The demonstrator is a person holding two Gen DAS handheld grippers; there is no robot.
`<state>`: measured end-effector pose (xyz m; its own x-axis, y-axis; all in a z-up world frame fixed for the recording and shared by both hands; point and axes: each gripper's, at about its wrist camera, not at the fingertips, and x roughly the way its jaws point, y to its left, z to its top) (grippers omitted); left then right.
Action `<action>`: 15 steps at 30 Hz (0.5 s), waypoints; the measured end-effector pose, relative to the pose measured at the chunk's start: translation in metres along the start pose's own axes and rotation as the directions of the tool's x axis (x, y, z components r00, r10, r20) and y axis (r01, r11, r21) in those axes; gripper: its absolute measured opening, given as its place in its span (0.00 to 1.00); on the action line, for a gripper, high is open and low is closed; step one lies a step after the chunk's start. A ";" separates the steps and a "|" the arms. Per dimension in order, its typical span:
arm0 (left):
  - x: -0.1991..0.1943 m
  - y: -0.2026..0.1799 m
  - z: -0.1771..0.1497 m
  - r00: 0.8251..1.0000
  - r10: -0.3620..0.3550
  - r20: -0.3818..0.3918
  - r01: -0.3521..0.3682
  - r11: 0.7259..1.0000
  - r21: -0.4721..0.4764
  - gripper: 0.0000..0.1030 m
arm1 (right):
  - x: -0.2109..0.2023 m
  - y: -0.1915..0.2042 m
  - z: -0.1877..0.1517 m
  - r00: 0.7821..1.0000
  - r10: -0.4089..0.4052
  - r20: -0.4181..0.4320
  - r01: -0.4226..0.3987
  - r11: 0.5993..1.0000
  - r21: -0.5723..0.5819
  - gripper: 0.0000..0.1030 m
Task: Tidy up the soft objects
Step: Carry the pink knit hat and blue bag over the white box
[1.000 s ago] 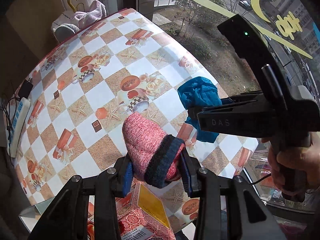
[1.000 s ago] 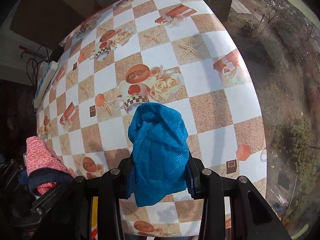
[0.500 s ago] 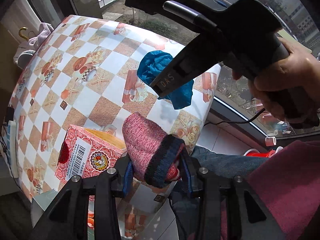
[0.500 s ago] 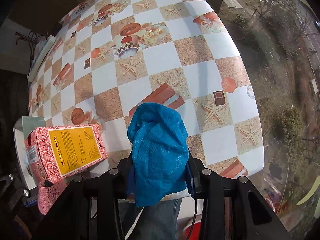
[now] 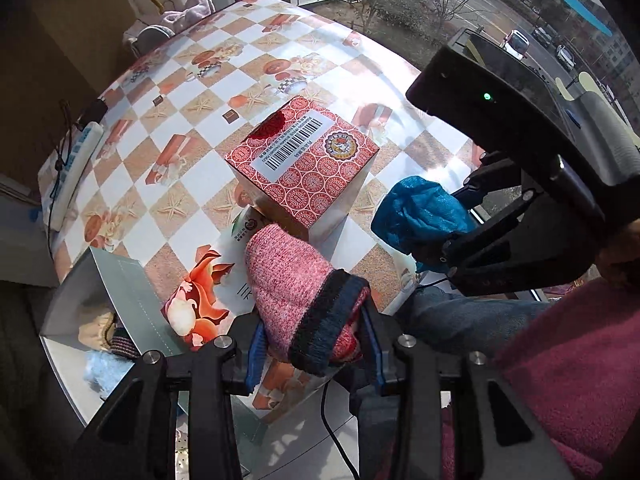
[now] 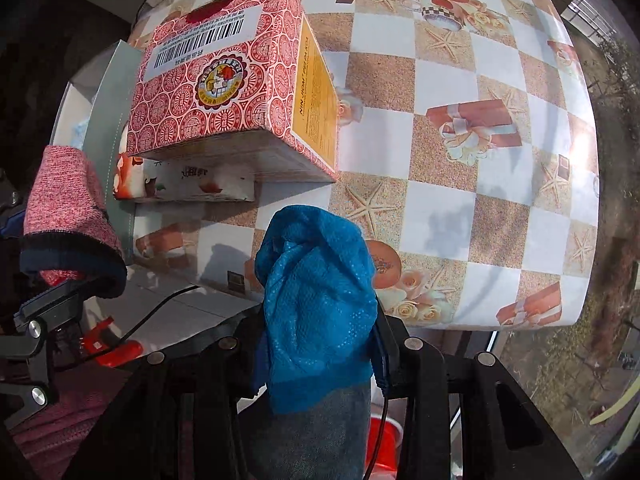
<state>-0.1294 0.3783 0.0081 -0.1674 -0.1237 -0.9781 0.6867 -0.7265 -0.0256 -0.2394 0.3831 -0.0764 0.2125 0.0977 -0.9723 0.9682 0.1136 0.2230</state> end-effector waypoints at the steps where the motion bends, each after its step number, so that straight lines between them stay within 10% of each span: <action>1: -0.003 0.006 -0.006 1.000 0.014 0.009 -0.014 1.000 -0.027 0.43 | -0.001 0.010 0.001 1.000 0.001 -0.001 -0.001 0.999 -0.034 0.40; 8: -0.017 0.056 -0.054 0.994 0.105 0.025 -0.096 0.966 -0.242 0.43 | -0.016 0.081 0.016 1.000 -0.018 0.023 0.024 0.965 -0.261 0.40; 15: -0.024 0.107 -0.110 0.981 0.191 -0.017 -0.175 0.853 -0.492 0.43 | -0.036 0.146 0.040 0.997 0.001 0.079 0.030 0.920 -0.392 0.40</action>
<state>0.0260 0.3782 0.0062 -0.0208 -0.2487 -0.9684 0.9630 -0.2653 0.0474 -0.1006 0.3567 -0.0118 0.2228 0.0195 -0.9747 0.8450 0.4948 0.2031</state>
